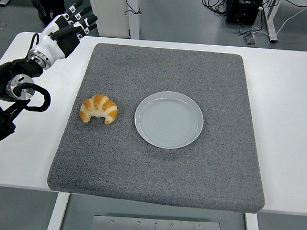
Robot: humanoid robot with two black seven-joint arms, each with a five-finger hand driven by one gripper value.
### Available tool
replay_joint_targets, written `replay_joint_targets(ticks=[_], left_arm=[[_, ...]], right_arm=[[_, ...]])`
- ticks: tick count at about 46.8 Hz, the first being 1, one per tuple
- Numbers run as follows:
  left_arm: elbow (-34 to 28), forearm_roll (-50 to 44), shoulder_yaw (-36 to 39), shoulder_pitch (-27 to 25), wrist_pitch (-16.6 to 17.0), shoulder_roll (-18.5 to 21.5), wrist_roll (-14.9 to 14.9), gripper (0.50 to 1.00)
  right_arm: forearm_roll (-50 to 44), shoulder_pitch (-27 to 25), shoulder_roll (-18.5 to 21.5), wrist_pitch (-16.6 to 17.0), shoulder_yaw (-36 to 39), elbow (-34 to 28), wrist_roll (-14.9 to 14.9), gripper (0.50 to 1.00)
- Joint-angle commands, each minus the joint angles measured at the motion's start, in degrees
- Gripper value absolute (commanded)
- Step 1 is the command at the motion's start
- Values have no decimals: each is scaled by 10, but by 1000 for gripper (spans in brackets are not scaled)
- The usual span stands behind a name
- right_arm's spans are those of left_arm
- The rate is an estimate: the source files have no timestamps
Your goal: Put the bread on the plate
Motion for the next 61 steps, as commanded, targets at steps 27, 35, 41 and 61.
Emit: replay_joint_targets(ticks=[27, 35, 41, 61], left_arm=[[-11, 7, 19, -8, 4, 6, -3, 977], [-28, 14, 30, -9, 4, 20, 3, 977], [-62, 28, 51, -10, 4, 47, 3, 977], [-172, 171, 85, -23, 7, 136, 2, 977]], right_arm=[[0, 0, 0, 0, 0, 1, 0, 1000], [0, 0, 0, 0, 0, 0, 0, 1000], [0, 0, 0, 0, 0, 0, 0, 1000], [0, 0, 0, 0, 0, 0, 0, 1000]])
